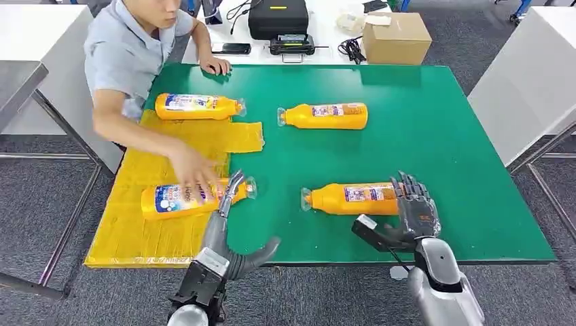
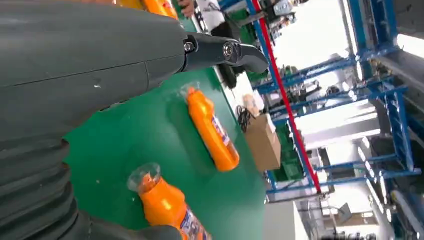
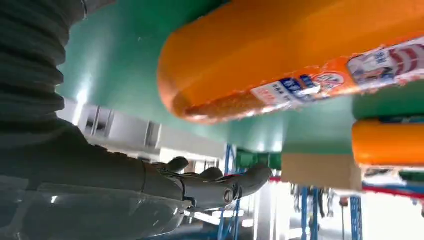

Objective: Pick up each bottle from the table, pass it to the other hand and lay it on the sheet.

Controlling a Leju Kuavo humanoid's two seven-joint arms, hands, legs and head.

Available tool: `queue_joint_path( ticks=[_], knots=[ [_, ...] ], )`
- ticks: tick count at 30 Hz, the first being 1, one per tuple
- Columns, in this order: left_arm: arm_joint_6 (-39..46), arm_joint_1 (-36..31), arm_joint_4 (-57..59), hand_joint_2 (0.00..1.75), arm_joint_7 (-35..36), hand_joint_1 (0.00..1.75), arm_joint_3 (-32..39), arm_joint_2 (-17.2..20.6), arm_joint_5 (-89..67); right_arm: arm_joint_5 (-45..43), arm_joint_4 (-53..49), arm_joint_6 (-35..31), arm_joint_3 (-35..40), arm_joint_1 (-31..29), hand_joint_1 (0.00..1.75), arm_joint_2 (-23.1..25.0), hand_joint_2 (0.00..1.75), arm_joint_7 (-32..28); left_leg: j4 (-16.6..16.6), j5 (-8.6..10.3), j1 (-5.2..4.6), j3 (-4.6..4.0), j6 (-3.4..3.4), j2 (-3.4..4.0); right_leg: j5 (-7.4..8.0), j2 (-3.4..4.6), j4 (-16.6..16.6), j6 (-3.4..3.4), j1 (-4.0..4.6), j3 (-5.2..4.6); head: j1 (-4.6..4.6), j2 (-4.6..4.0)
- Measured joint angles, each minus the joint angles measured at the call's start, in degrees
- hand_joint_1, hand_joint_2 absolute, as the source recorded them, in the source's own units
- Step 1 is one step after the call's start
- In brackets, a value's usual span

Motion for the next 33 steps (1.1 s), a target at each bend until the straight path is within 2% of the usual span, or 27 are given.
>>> queue_joint_path(
  ticks=[10,26,31,32,33],
  knots=[
    [-0.9,-1.4,1.1,1.75,0.4,0.00,-1.6,0.0,0.2,1.9,7.7,-1.2,2.2,-6.2,0.00,0.5,1.75,-1.5,0.0,0.03,0.01,0.02,0.02,0.00,0.01,0.00,0.0,0.00,0.01,0.01,0.00,0.00],
    [-1.2,-2.5,2.2,1.75,0.2,0.00,-2.6,0.0,0.7,0.8,13.1,-1.0,3.8,-8.7,0.00,1.5,1.75,-1.6,0.0,0.03,0.00,0.01,0.02,-0.01,0.01,0.00,0.0,0.00,0.00,0.01,0.00,0.00],
    [-1.6,-3.1,2.9,1.75,0.5,0.00,-2.9,0.0,0.9,1.7,16.6,2.2,4.4,-11.0,0.03,1.7,1.75,2.0,0.0,0.03,0.01,0.08,0.02,0.05,0.01,0.03,0.0,0.00,0.01,0.04,0.00,0.00],
    [-1.9,-3.1,3.0,1.75,0.9,0.00,-3.0,0.0,0.9,2.1,17.4,2.8,4.6,-11.6,0.42,1.7,1.75,2.9,0.0,0.03,0.01,0.10,0.02,0.05,0.01,0.03,0.0,0.00,0.01,0.05,0.00,0.00],
    [-1.9,-3.1,3.0,1.75,1.2,0.00,-3.0,0.0,0.7,2.6,18.1,3.4,5.0,-12.2,1.43,1.7,1.75,3.9,0.0,0.03,0.01,0.13,0.02,0.05,0.01,0.03,0.0,0.00,0.01,0.08,0.00,0.00]
  ],
)
